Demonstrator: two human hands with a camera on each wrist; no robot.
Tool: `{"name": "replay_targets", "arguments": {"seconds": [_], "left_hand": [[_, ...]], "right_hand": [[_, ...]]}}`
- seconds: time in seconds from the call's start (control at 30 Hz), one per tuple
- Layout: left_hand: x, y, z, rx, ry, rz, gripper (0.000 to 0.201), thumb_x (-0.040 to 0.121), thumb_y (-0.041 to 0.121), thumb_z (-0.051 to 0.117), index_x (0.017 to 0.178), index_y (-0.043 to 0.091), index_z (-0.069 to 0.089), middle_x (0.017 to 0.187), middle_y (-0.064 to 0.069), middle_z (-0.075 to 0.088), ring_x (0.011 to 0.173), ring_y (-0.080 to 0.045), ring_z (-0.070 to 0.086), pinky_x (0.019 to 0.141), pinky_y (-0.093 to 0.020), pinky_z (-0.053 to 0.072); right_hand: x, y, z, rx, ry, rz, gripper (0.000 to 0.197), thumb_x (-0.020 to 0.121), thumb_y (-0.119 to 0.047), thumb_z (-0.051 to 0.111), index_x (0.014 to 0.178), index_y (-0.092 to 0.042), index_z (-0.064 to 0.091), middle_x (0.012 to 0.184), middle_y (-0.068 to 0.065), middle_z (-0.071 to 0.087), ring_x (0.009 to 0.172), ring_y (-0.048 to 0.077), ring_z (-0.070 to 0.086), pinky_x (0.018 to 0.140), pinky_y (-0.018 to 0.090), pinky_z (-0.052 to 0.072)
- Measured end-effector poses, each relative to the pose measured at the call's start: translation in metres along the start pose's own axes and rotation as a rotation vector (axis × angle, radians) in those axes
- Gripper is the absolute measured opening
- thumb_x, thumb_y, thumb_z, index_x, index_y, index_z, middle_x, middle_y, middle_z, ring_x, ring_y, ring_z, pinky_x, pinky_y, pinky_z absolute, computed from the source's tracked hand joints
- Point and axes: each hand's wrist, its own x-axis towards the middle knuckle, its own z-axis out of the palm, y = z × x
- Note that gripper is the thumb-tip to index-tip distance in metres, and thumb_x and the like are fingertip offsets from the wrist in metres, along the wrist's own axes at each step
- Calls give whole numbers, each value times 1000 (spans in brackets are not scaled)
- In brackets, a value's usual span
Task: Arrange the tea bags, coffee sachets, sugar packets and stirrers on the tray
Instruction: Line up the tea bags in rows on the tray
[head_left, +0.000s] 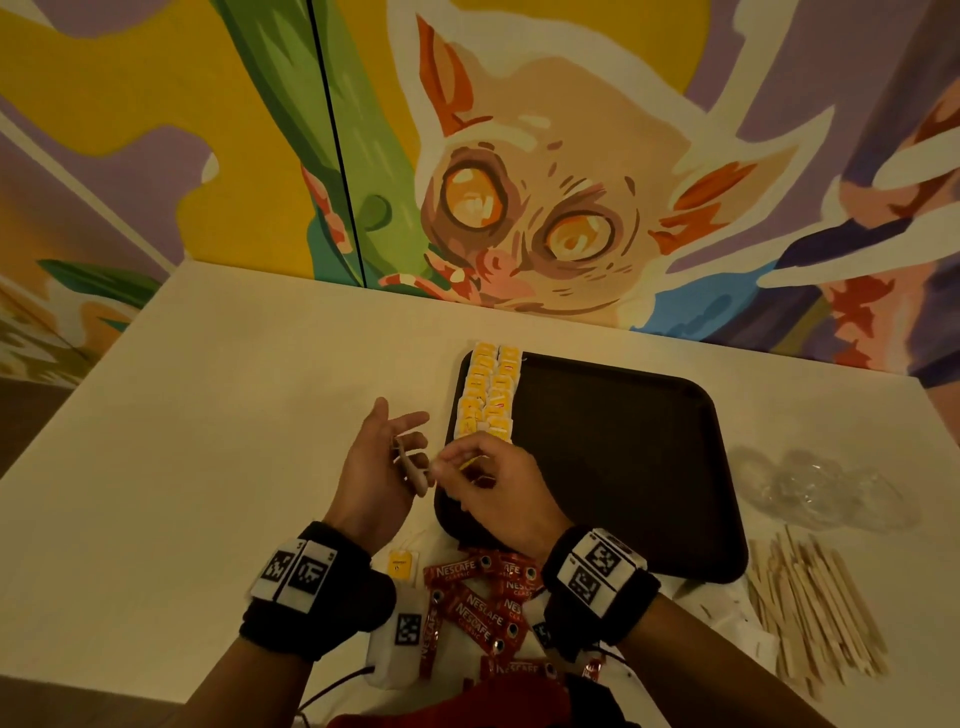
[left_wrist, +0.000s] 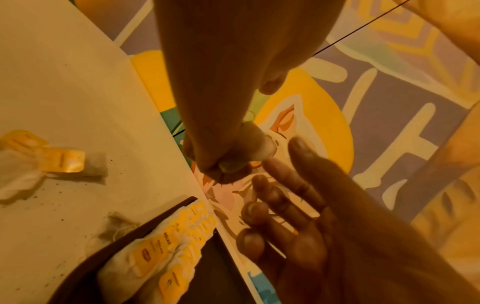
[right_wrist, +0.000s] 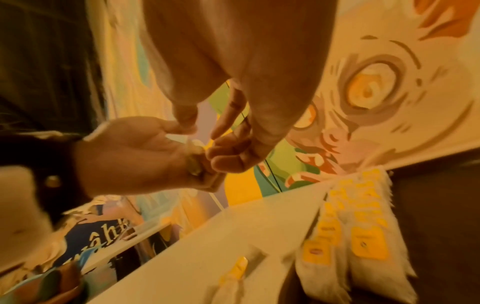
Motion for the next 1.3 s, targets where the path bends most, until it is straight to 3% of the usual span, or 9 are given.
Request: {"name": "replay_targets", "arguments": {"seconds": [0.13, 0.2, 0.33, 0.47, 0.63, 0.77, 0.87, 1.13, 1.3], "left_hand": [[-4, 2, 6, 33, -36, -24, 60, 96, 57, 33, 120, 9, 60, 93, -7, 51, 75, -19, 54, 58, -28, 50], [-5, 1, 6, 21, -57, -24, 58, 96, 54, 35, 121, 8, 59, 97, -9, 54, 82, -22, 59, 71, -33, 50], [-7, -2, 5, 20, -69, 71, 36, 87, 27, 56, 116, 4, 58, 101, -12, 58, 87, -24, 60, 75, -33, 48], [-4, -7, -2, 201, -23, 186, 28, 89, -1, 59, 117, 2, 59, 105, -21, 66, 90, -25, 68, 76, -31, 56], [-4, -12, -7, 416, 12, 331, 18, 88, 9, 65, 102, -1, 70, 96, -13, 73, 92, -24, 70, 78, -30, 59], [-6, -8, -6, 563, 3, 463, 12, 87, 13, 67, 93, 4, 73, 89, -6, 74, 88, -22, 70, 81, -32, 57], [-8, -5, -6, 693, -52, 579, 8, 88, 9, 66, 90, 6, 73, 85, -3, 73, 83, -16, 70, 77, -25, 55], [-9, 0, -2, 799, -109, 629, 6, 86, 16, 70, 91, 18, 74, 85, 1, 73, 81, -18, 69, 76, -42, 58], [-7, -1, -4, 873, -65, 697, 9, 85, 18, 71, 92, 21, 76, 88, 9, 73, 76, -18, 65, 72, -37, 55]], "right_hand": [[-6, -3, 8, -49, -5, -51, 27, 81, -26, 80, 104, -21, 67, 92, 2, 64, 76, 19, 65, 69, 34, 58], [-5, 1, 13, -24, 60, -57, 18, 85, -20, 76, 100, -16, 68, 88, 5, 64, 73, 20, 65, 64, 32, 58], [-1, 3, 13, 187, 150, 29, 13, 92, -15, 68, 96, -4, 65, 83, 12, 67, 64, 20, 68, 63, 28, 57], [2, 6, 7, 323, 143, 59, 7, 92, -10, 65, 97, -5, 62, 77, 2, 71, 68, 24, 70, 73, 43, 60], [0, 6, 2, 354, 123, 47, 6, 92, -7, 65, 97, -7, 62, 85, 5, 73, 73, 25, 71, 75, 40, 61], [-2, 3, -6, 284, 43, 63, 23, 92, -18, 66, 113, -11, 62, 106, 5, 70, 94, 23, 70, 79, 40, 60], [1, -2, -14, 253, 49, 48, 26, 90, -29, 67, 116, -22, 65, 114, 1, 69, 104, 18, 68, 87, 40, 58], [4, -9, -26, 135, 188, -108, 11, 88, -13, 71, 98, -12, 76, 83, 5, 74, 72, 17, 67, 74, 29, 56], [-1, -12, -33, 17, 185, -83, 10, 87, -20, 73, 95, -18, 77, 84, -3, 74, 77, 10, 69, 79, 31, 58]]}}
